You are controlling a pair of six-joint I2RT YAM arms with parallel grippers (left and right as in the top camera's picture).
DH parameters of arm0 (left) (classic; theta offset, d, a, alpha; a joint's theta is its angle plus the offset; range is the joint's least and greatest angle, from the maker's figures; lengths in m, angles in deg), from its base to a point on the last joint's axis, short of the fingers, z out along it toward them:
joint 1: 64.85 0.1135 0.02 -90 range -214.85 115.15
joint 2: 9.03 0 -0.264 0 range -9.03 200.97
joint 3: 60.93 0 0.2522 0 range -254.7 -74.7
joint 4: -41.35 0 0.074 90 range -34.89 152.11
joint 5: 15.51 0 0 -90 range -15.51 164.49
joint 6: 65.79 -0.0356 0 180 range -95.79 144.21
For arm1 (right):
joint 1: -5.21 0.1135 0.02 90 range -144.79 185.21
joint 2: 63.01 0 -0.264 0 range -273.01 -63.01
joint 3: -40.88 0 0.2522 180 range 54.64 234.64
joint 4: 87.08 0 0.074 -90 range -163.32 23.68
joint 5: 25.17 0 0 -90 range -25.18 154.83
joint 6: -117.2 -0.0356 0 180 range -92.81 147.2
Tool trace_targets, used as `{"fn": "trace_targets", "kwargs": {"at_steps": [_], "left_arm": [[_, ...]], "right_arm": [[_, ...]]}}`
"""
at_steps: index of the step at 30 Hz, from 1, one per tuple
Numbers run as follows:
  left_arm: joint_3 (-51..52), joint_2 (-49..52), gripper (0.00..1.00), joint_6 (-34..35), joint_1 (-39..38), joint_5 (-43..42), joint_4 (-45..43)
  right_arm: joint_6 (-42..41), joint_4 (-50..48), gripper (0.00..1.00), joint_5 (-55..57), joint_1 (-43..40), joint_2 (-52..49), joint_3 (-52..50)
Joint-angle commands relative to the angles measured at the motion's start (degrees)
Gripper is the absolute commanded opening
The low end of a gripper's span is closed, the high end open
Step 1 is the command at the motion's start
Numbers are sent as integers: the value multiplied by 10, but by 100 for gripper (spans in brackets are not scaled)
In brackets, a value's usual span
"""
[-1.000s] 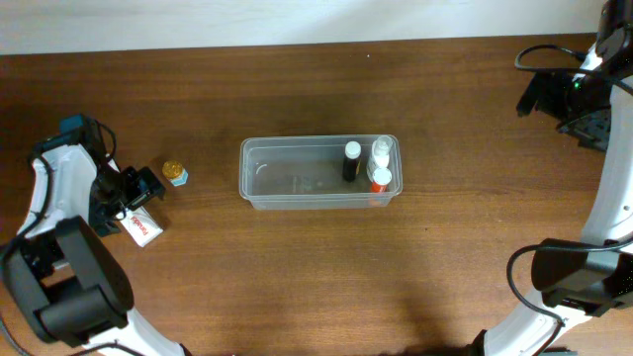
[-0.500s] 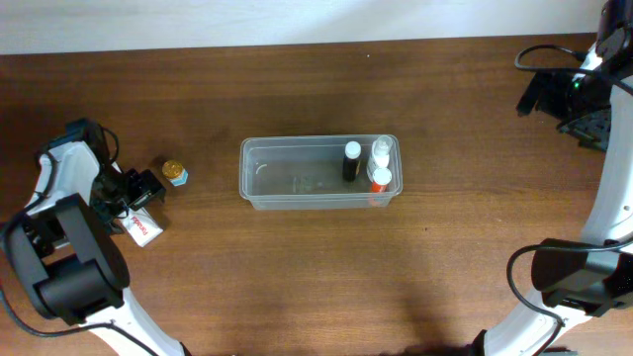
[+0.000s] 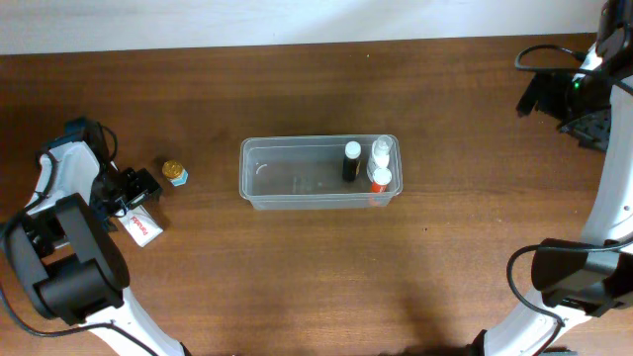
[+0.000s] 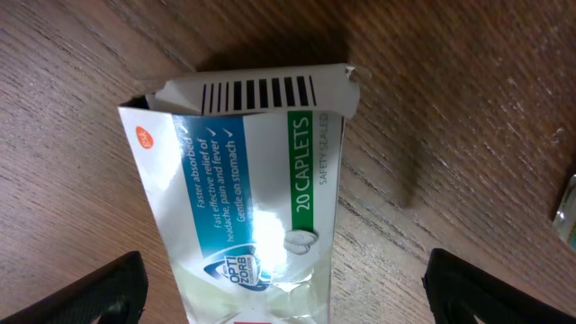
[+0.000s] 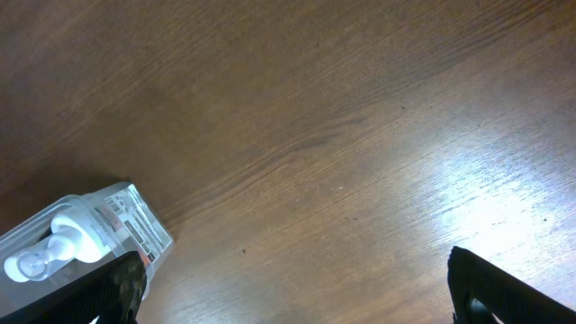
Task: Pack container
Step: 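Close the left gripper on the Panadol box and lift, then carry the Panadol box right into the container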
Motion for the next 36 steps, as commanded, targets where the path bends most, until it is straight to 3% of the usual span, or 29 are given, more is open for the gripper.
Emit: {"fn": "trace_targets", "kwargs": {"at_steps": [1, 5, 8, 21, 24, 27, 33, 35, 36], "left_arm": [[5, 13, 95, 7, 3, 8, -7], [6, 14, 89, 7, 3, 8, -12], [6, 17, 79, 8, 3, 8, -14], [6, 58, 78, 8, 3, -3, -14], [6, 58, 59, 8, 3, -8, -14], [6, 58, 54, 8, 3, -12, -11], [-19, 58, 52, 7, 3, -18, 21], [-44, 57, 38, 7, 3, -23, 45], [-54, 57, 37, 7, 3, -22, 55]], "right_arm": [[-3, 3, 98, 5, 0, 0, 1], [-3, 3, 98, 5, 0, 0, 1], [-3, 3, 99, 5, 0, 0, 1], [-3, 3, 98, 5, 0, 0, 1], [-3, 3, 98, 5, 0, 0, 1], [-3, 3, 98, 5, 0, 0, 1], [-3, 3, 98, 5, 0, 0, 1], [-3, 3, 98, 5, 0, 0, 1], [-3, 3, 98, 5, 0, 0, 1]]}}
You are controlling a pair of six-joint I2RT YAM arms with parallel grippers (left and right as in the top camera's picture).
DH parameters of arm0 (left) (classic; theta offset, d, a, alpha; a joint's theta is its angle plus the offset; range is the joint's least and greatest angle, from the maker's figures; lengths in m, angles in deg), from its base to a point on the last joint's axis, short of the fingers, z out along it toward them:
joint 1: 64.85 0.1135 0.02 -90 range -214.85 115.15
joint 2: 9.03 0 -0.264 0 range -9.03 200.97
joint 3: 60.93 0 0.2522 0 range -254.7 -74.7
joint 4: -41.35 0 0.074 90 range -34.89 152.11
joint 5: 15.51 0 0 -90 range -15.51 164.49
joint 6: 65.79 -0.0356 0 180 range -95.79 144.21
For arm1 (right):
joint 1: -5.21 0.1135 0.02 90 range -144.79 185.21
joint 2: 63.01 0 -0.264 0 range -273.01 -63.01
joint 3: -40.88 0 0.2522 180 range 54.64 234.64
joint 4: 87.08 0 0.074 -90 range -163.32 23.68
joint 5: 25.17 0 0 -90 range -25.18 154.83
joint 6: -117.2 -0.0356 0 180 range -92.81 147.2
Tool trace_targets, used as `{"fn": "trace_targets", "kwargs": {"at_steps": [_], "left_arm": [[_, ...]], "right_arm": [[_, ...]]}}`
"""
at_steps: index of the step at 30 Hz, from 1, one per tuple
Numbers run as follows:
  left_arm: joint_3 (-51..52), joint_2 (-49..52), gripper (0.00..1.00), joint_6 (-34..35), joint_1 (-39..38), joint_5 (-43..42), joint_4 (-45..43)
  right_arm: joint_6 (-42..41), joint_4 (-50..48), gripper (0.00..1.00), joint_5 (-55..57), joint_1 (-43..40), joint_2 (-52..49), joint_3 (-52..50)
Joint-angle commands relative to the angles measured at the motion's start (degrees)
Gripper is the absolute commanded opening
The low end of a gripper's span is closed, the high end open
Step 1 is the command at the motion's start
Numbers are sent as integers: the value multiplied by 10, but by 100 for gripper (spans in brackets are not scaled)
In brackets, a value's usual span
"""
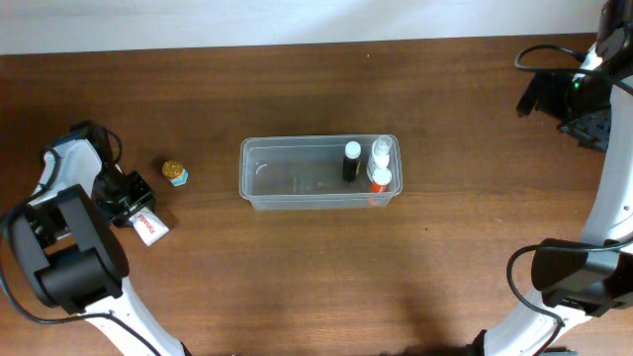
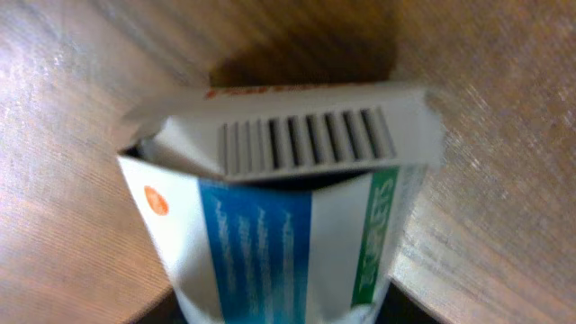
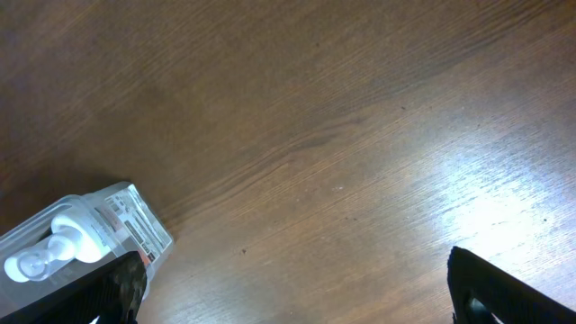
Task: Pack container
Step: 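Carry the Panadol box right into the container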
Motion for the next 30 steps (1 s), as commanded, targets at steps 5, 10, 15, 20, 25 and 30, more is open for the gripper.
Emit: {"fn": "trace_targets", "kwargs": {"at_steps": [5, 10, 15, 20, 25, 30], "left_arm": [[-88, 17, 37, 4, 1, -4, 70], [-146, 17, 37, 2, 1, -36, 120], [-202, 13, 34, -33, -19, -80, 160], [-255, -9, 35, -89, -89, -78, 184], [-289, -33, 35, -149, -177, -75, 181], [-315, -42, 36, -156, -266, -6, 170]], "right_arm": [[-3, 3, 98, 5, 0, 0, 1], [-3, 3, 98, 5, 0, 0, 1], [-3, 3, 98, 5, 0, 0, 1], [-3, 3, 98, 5, 0, 0, 1], [-3, 3, 98, 5, 0, 0, 1], [-3, 3, 99, 5, 0, 0, 1]]}}
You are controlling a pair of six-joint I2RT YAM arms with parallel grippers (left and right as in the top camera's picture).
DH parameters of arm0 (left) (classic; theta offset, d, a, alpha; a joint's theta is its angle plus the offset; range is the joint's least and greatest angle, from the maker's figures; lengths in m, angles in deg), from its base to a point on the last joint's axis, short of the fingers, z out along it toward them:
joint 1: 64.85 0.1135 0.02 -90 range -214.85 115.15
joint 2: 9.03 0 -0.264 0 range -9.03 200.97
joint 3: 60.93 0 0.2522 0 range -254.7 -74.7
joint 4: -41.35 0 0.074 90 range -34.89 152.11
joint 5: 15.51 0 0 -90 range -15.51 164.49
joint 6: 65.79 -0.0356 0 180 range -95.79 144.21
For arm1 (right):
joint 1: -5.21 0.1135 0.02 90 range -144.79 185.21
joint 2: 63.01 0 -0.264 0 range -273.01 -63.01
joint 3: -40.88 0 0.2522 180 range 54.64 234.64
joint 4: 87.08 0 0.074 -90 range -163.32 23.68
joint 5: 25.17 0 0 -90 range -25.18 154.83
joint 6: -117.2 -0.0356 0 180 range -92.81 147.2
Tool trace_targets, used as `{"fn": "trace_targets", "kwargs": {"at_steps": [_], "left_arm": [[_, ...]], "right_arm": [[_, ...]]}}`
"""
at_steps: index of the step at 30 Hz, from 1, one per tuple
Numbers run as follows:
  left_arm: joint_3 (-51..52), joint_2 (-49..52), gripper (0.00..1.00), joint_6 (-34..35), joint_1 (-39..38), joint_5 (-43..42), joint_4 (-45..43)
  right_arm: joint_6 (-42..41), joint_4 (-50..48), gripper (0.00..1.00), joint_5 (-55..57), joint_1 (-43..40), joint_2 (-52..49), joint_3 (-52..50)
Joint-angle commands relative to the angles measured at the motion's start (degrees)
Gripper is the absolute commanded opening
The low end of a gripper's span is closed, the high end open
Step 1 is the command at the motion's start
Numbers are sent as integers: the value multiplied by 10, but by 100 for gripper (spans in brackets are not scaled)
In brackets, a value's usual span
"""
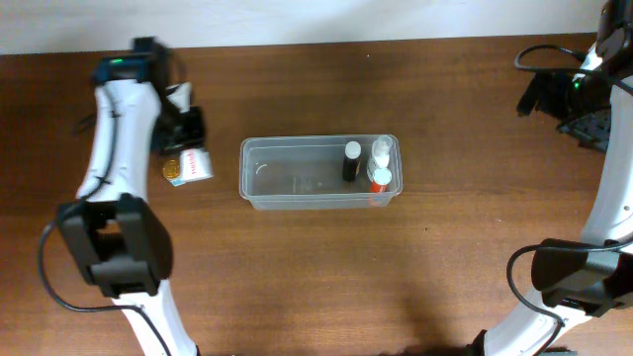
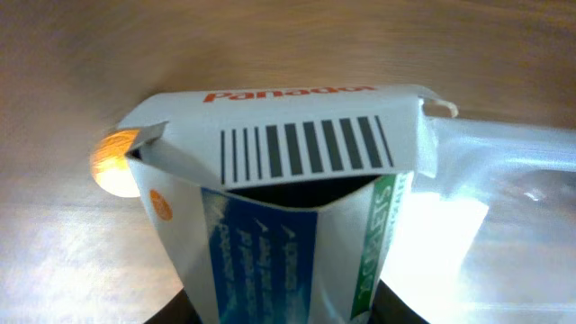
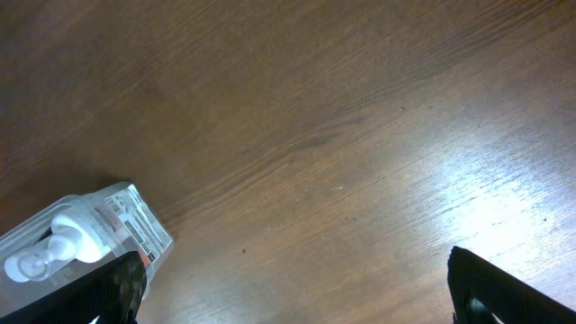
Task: Pack container
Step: 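Carry the Panadol box right into the container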
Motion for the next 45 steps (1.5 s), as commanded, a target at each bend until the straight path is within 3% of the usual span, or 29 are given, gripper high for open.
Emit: {"fn": "trace_targets", "kwargs": {"at_steps": [1, 10, 17, 25, 34, 45], "left_arm": [[-30, -33, 36, -42, -64, 59, -7], [-30, -33, 38, -155, -222, 175, -25], [-29, -33, 38, -292, -295, 171, -21], [-14, -33, 39, -401, -308, 146, 10], [51, -33, 37, -579, -308, 106, -20], [110, -33, 37, -645, -308, 106, -127]], "right_arm": [[-3, 3, 98, 5, 0, 0, 1], [-3, 3, 98, 5, 0, 0, 1], [-3, 3, 99, 5, 0, 0, 1], [-3, 3, 98, 5, 0, 0, 1], [-3, 2, 98, 5, 0, 0, 1], [-3, 1, 98, 5, 0, 0, 1]]}}
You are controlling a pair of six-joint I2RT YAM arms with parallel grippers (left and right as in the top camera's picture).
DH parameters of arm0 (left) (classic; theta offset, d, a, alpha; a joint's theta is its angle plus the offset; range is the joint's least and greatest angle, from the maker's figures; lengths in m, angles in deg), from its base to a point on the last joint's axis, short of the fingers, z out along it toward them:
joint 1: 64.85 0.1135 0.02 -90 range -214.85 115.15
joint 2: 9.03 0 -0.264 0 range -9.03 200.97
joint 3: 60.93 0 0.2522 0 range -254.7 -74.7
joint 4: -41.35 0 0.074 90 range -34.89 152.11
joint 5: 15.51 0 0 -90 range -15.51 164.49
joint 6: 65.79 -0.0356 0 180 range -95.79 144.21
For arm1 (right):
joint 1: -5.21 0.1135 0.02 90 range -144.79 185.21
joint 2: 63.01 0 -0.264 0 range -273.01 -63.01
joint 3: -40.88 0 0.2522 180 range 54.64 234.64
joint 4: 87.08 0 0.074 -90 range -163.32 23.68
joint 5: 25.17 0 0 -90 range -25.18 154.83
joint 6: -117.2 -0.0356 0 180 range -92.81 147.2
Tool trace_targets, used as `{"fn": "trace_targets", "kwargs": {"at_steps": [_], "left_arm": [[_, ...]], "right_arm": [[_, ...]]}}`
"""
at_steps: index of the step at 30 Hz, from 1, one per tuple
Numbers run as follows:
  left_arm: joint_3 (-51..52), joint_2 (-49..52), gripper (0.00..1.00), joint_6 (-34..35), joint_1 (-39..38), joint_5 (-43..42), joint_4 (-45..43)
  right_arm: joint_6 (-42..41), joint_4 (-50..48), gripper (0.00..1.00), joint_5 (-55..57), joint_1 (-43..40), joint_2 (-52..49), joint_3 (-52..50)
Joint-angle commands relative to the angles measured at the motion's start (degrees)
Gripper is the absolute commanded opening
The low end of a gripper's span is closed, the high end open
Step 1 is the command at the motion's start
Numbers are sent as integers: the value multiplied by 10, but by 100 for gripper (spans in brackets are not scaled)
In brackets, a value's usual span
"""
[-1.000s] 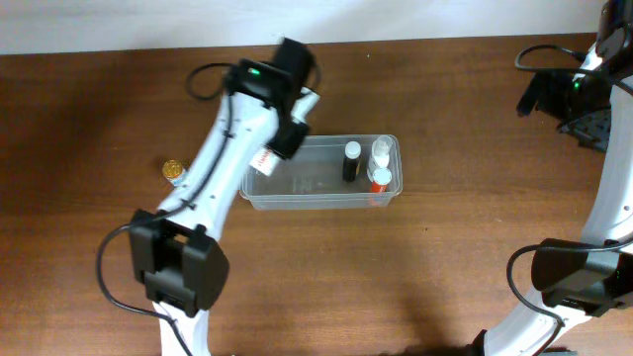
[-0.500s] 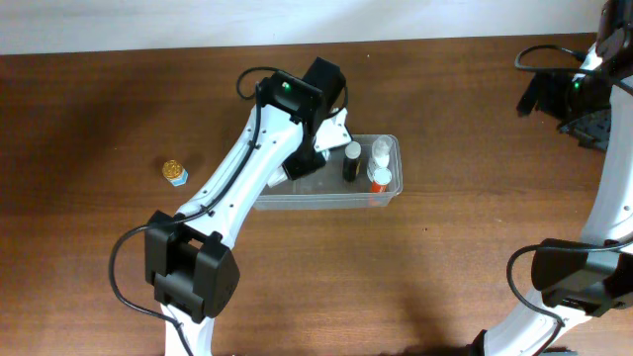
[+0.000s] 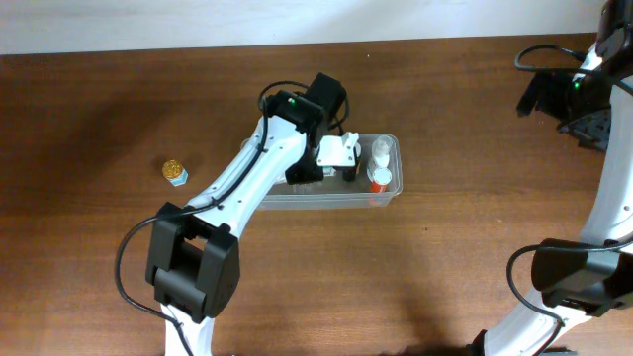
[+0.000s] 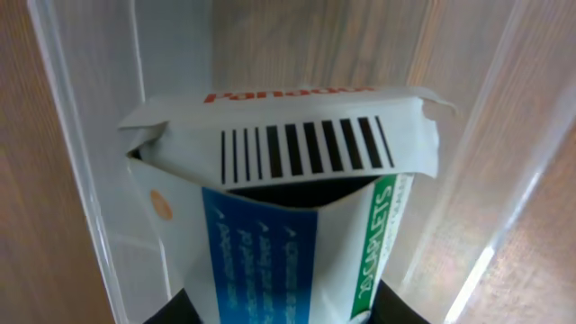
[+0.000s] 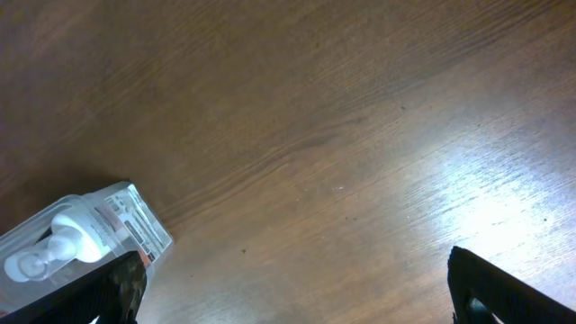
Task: Pack container
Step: 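Carry the Panadol box right into the container, then open the left gripper and raise it from the container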
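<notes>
A clear plastic container [image 3: 386, 194] lies mid-table with three small bottles [image 3: 380, 166] at its right end. My left gripper [image 3: 318, 163] hangs over the container, shut on a white and blue caplet box [image 3: 336, 151] with a barcode flap [image 4: 301, 144]; the container's walls [image 4: 67, 135] frame it in the left wrist view. My right gripper [image 5: 292, 288] stands open high above the table's far right, nothing between its fingers [image 5: 504, 290].
A small gold-capped item [image 3: 175, 172] rests on the wood left of the container. The right arm's base and cables [image 3: 584, 89] sit at the far right edge. A container corner with a white bottle [image 5: 76, 241] shows in the right wrist view.
My left gripper has moved right with the caplet box, from beside the gold-capped item at the container's left end to over the container's inside near the bottles. The right arm has not moved.
My left gripper stood open around the caplet box lying at the far left. Then it was shut on the box there. Then it held the box lifted beside the gold-capped item, and now over the container. The right gripper stayed open and still.
</notes>
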Motion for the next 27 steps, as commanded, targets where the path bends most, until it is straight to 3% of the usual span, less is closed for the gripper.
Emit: {"fn": "trace_targets", "kwargs": {"at_steps": [1, 19, 27], "left_arm": [[16, -15, 37, -48, 1, -10, -8], [50, -13, 41, -73, 0, -12, -47], [50, -13, 52, -73, 0, -12, -49]], "right_arm": [[-3, 2, 98, 5, 0, 0, 1], [-3, 1, 98, 5, 0, 0, 1], [-3, 1, 98, 5, 0, 0, 1]]}}
